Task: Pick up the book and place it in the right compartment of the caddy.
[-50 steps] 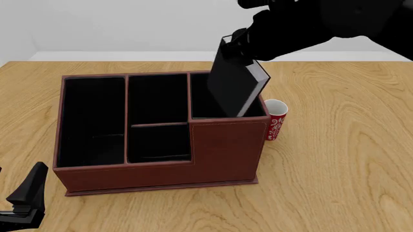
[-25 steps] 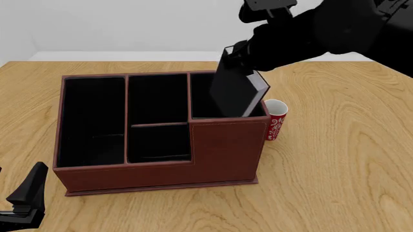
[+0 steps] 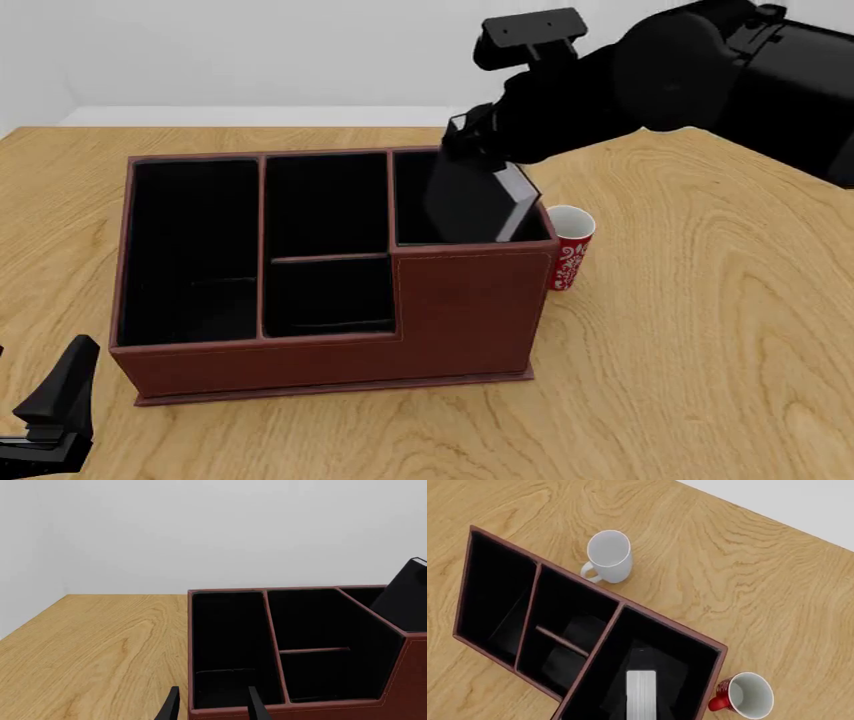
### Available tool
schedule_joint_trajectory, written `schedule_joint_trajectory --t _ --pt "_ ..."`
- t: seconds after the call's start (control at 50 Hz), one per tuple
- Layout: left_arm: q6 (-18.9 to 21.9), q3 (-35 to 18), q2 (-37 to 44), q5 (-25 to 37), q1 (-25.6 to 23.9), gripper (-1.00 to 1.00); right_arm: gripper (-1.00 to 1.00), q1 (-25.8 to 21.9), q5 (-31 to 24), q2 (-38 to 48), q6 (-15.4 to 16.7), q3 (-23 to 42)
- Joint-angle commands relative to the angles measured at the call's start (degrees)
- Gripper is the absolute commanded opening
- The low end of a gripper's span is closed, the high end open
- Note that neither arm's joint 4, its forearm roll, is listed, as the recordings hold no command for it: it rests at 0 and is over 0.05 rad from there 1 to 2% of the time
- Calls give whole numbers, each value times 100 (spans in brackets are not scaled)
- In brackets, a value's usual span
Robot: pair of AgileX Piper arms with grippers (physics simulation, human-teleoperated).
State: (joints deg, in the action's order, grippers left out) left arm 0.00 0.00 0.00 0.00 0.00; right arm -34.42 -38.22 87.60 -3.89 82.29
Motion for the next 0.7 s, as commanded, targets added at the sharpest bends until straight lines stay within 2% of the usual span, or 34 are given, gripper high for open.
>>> schedule_joint_trajectory --t 0.02,0.36,0.44,0.46,0.54,0.7 --pt "0 0 0 0 0 100 -100 -61 49 124 -141 112" --pt "0 0 0 0 0 100 -100 -67 89 392 -63 189" --pt "0 0 0 0 0 100 -100 10 16 498 79 299" --pt "0 0 0 0 0 100 100 68 -22 548 159 353" --pt "0 0 0 0 0 100 100 28 -39 582 98 370" --pt "0 0 0 0 0 100 100 100 -151 615 207 525"
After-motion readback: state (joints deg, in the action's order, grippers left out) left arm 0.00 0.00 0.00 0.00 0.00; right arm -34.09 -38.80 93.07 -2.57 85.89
